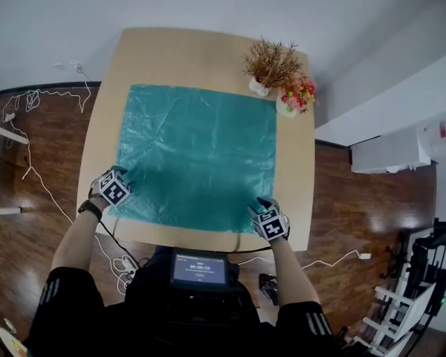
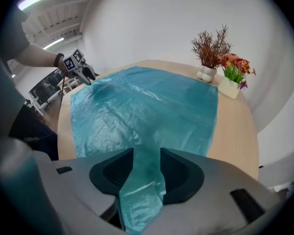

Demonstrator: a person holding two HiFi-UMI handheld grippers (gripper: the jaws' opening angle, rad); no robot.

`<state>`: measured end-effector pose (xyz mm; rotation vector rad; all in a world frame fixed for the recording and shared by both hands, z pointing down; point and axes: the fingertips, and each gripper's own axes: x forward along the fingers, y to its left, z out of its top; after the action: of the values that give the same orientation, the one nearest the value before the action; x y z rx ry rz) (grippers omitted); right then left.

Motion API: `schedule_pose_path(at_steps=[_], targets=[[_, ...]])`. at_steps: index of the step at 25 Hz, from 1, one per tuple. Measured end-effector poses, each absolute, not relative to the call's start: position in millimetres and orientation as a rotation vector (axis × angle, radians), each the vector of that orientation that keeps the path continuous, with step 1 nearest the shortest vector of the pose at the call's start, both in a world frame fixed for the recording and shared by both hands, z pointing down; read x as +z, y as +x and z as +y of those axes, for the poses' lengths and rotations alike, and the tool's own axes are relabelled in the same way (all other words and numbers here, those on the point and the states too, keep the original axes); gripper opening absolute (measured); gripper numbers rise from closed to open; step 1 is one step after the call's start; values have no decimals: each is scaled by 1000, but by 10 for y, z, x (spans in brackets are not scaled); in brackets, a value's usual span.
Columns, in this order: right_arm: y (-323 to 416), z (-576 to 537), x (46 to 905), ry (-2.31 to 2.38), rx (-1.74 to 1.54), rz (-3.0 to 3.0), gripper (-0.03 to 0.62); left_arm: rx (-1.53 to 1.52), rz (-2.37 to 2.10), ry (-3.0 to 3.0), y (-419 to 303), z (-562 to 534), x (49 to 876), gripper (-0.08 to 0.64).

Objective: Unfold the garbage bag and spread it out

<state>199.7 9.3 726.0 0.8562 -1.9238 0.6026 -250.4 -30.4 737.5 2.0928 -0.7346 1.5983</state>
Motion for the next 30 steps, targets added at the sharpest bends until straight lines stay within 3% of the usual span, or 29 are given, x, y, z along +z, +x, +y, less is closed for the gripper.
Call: schedule_pose_path(at_steps=[7, 14, 24, 30], targets=[[2128, 394, 7566, 800, 676, -1866, 210, 1566, -728, 2011, -2602, 57, 7719, 216], [2148, 406, 7563, 788, 652, -1868, 219, 1574, -788, 1947, -2754, 42, 7592, 258], [2055, 293, 7346, 864, 651, -1946, 235, 1617, -858, 1940, -2755, -36, 7507, 262], [2042, 162, 6666, 1003, 595, -2166, 242, 1234, -1068, 2083, -2279, -93, 6781, 261]])
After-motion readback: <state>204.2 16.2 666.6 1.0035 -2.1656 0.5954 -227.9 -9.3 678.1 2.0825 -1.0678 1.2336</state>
